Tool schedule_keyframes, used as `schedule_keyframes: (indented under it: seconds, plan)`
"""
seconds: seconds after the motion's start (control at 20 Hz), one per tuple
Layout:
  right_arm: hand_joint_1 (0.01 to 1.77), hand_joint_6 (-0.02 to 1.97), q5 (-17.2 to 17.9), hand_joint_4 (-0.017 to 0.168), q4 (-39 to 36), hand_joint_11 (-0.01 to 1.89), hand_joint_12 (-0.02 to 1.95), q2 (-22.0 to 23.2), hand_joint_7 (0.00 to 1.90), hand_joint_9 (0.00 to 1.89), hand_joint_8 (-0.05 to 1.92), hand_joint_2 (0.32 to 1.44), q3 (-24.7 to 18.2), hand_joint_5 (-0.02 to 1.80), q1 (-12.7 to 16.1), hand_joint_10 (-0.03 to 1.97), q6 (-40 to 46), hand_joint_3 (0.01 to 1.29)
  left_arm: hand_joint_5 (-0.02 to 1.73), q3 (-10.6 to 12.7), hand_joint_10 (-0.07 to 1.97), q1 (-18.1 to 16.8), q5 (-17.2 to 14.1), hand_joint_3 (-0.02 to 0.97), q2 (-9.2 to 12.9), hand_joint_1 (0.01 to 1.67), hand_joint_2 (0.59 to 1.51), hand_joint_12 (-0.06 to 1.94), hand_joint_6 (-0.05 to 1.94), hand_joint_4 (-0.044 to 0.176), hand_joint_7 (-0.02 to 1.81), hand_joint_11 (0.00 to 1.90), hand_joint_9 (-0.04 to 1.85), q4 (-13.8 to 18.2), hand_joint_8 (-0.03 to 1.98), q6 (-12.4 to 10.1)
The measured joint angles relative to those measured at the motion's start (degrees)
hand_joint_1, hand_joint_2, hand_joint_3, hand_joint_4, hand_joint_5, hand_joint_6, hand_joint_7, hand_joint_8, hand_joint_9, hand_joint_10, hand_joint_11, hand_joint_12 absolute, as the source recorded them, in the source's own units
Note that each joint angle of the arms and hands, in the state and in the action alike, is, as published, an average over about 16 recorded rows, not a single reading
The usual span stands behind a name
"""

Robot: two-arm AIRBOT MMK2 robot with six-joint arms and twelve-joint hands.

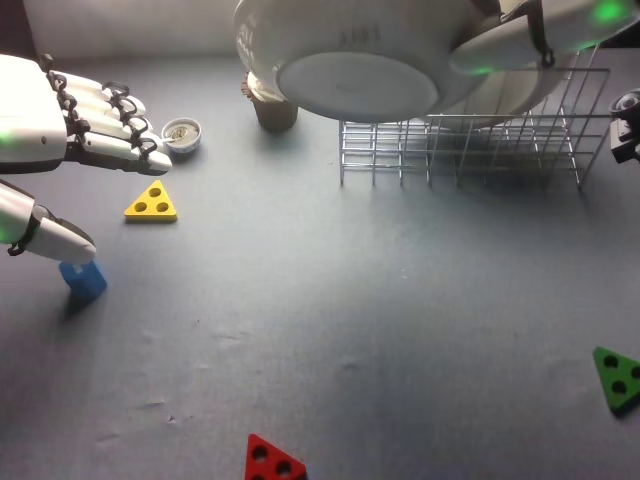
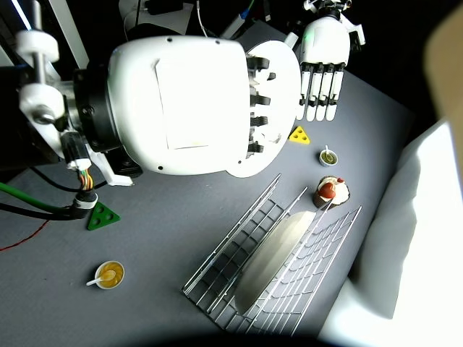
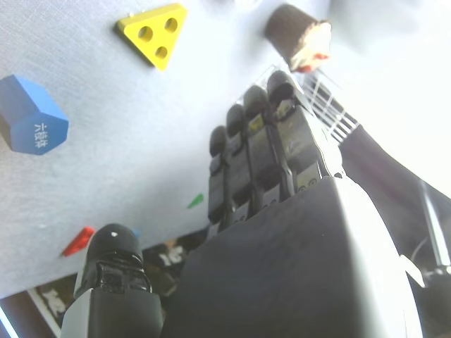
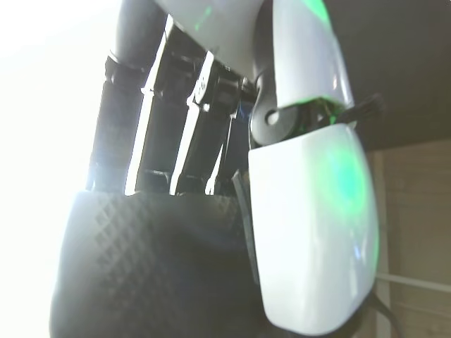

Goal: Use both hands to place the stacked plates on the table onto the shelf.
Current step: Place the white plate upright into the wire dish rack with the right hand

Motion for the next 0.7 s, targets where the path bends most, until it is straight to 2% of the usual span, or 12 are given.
schedule_keyframes:
  seconds: [0.3,0.7]
  plan:
    - [1.42,0.8,2.72,-0.01,-3.49,1.02,1.28,0.27,1.28,1.19,0.19,0.96,2.09,0.96,0.3,0.62,4.57,0.01,0.27,0.0,0.01,0.0,0.02,-0.002,-0.02,0.06,1.145,0.02,0.01,-0.001,0.29,0.25,0.28,0.2,0.0,0.0]
    - [1.43,0.77,8.02,-0.01,-9.51,1.02,1.28,0.56,1.24,1.21,0.29,0.96,6.61,0.96,0.26,0.6,12.04,0.01,0.26,0.0,0.01,0.0,0.0,-0.002,-0.19,0.04,1.144,0.02,0.01,-0.001,0.28,0.24,0.27,0.52,0.0,0.0]
